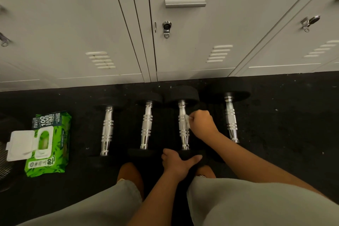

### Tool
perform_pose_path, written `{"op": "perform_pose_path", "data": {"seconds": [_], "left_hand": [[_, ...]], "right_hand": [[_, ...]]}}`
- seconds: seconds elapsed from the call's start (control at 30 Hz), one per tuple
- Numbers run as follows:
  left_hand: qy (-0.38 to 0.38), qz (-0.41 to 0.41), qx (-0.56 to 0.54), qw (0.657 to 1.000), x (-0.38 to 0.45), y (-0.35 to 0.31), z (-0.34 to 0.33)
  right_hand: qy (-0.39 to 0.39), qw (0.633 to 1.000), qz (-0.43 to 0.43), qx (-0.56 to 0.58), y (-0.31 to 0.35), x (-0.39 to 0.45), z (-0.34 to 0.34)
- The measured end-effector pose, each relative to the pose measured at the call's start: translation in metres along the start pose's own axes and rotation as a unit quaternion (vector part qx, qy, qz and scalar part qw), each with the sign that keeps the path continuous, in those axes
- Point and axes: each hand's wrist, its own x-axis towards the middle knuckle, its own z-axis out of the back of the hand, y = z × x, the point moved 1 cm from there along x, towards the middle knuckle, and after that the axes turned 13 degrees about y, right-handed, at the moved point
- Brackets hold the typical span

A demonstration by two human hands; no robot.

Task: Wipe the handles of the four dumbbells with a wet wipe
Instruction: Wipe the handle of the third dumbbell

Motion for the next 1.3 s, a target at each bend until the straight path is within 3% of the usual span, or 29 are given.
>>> {"op": "perform_pose_path", "data": {"seconds": [0.17,0.33,0.5,0.67,0.83,1.03,1.17,1.3], "left_hand": [[-0.002,0.004,0.002,1.000,0.000,-0.001,0.001],[-0.002,-0.001,-0.004,1.000,-0.001,-0.001,0.000],[-0.004,-0.002,0.002,1.000,0.000,-0.001,0.000],[-0.001,-0.009,-0.002,1.000,0.000,-0.001,0.000],[-0.002,-0.006,0.002,1.000,-0.001,0.000,0.001],[-0.006,-0.002,0.007,1.000,0.000,-0.001,0.001],[-0.006,0.003,0.010,1.000,0.001,0.000,0.001],[0.000,0.002,-0.001,1.000,0.001,0.000,0.001]], "right_hand": [[0.058,0.998,-0.014,-0.013,-0.008,-0.011,-0.010],[0.019,1.000,-0.008,-0.014,0.000,-0.004,-0.003],[0.060,0.997,-0.030,-0.033,-0.005,-0.010,-0.011],[0.021,0.999,-0.009,-0.024,0.001,-0.003,-0.001],[0.063,0.997,-0.025,-0.029,-0.008,-0.013,-0.015],[0.038,0.999,-0.014,0.002,-0.007,-0.011,-0.010],[0.080,0.996,-0.029,-0.008,-0.012,-0.021,-0.017],[0.042,0.999,-0.020,0.024,-0.008,-0.014,-0.007]]}}
